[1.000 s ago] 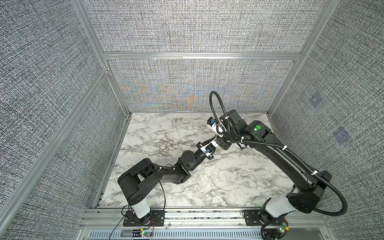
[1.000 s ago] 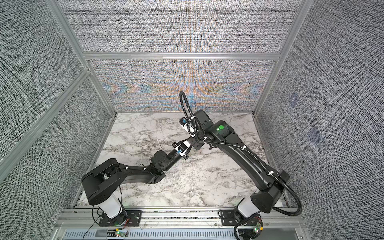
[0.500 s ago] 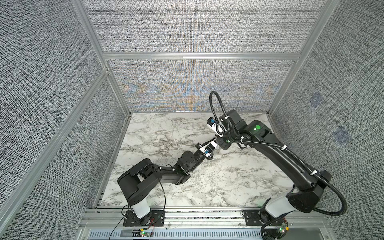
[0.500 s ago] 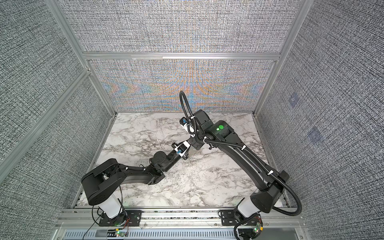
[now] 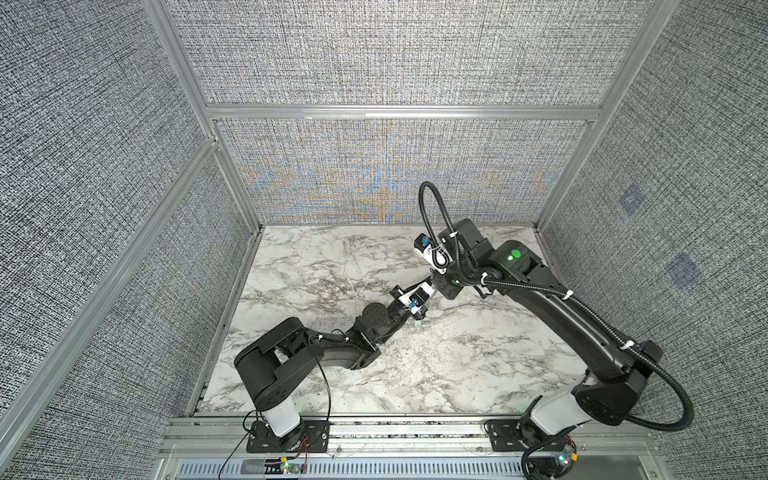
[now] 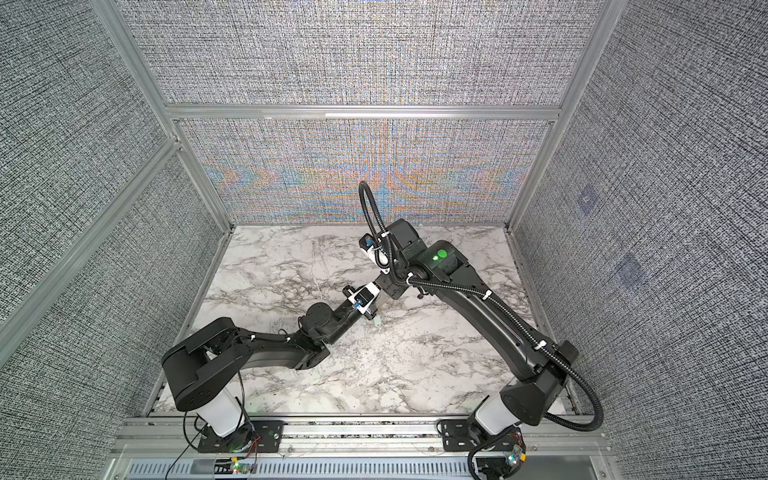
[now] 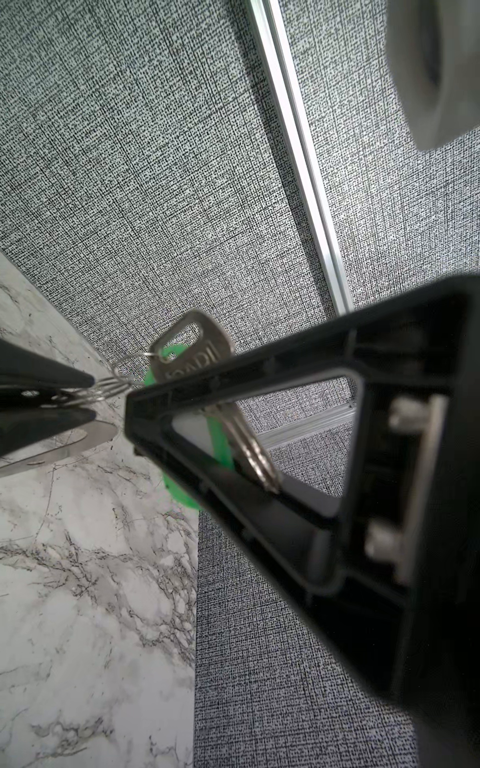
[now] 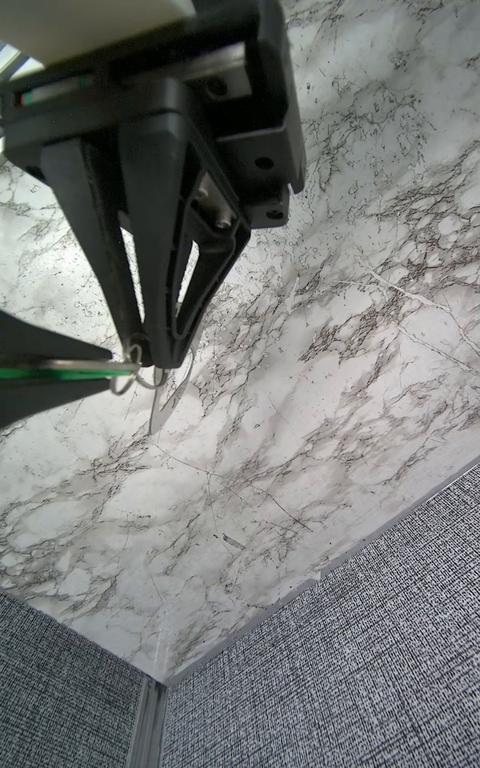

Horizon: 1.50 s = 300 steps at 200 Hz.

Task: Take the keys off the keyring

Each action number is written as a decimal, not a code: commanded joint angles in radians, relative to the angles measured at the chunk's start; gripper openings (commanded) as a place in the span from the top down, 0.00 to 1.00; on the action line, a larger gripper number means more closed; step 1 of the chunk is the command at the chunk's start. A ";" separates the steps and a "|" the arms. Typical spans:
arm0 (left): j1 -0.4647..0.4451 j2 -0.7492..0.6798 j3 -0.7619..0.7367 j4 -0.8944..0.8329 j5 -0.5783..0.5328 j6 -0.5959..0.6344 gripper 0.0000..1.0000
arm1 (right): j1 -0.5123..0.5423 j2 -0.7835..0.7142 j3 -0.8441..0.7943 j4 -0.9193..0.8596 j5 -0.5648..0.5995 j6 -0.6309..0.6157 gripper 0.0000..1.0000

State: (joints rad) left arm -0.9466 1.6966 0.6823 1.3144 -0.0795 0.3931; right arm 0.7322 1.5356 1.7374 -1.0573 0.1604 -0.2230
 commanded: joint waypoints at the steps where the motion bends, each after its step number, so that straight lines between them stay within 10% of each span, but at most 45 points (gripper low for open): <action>1: 0.000 -0.008 0.000 0.042 -0.011 0.017 0.88 | 0.001 0.004 0.005 -0.008 0.004 0.008 1.00; 300: 0.032 -0.008 -0.073 0.212 0.205 0.033 1.00 | -0.048 -0.015 -0.078 0.003 -0.137 0.006 1.00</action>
State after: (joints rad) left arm -0.9211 1.6909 0.6033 1.4487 0.0917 0.4297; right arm 0.6849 1.5135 1.6592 -1.0428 0.0608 -0.2241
